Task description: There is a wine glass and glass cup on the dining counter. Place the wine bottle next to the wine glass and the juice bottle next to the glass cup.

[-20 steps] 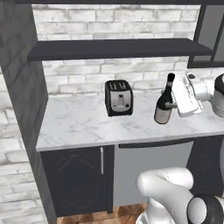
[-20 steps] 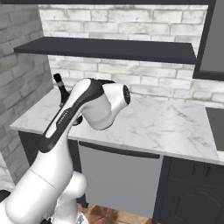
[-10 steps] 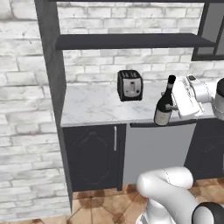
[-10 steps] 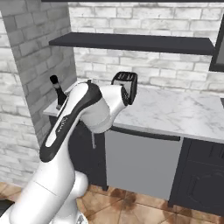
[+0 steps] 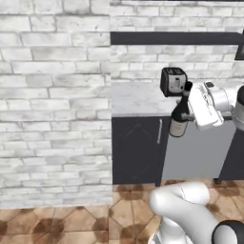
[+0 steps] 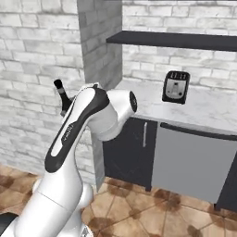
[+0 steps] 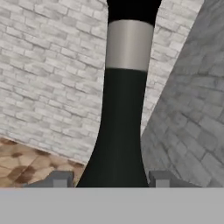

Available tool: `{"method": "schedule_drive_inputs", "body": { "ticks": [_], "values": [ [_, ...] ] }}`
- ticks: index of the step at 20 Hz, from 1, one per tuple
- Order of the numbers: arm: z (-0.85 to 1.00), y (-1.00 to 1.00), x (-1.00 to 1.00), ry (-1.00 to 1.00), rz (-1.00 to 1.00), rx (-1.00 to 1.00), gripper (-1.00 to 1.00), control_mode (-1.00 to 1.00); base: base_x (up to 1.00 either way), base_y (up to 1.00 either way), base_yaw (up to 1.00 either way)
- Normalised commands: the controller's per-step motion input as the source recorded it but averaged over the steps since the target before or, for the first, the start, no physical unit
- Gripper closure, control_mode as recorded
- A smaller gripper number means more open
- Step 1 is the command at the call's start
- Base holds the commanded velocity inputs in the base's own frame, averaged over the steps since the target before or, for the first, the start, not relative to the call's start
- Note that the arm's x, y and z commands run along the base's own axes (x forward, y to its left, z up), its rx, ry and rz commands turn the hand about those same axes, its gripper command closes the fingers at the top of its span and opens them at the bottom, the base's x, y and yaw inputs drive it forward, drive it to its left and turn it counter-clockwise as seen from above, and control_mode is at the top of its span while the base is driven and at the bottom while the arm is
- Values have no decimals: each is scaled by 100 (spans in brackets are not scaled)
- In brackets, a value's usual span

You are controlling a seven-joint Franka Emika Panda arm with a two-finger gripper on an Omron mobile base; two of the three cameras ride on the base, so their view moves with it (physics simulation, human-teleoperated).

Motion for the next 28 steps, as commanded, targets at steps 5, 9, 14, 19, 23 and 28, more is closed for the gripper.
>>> {"method": "schedule_drive_inputs", "body": {
  "ticks": [5, 9, 14, 19, 23, 28],
  "values": [
    [0, 0, 0, 0, 0, 0, 100, 100, -55, 100, 33],
    [0, 0, 0, 0, 0, 0, 100, 100, -4, 90, 54],
    [0, 0, 0, 0, 0, 0, 100, 100, 32, 47, 66],
    [0, 0, 0, 0, 0, 0, 100, 100, 44, 42, 63],
    [0, 0, 0, 0, 0, 0, 100, 100, 47, 39, 61],
    [0, 0, 0, 0, 0, 0, 100, 100, 65, 35, 61]
  ]
}}
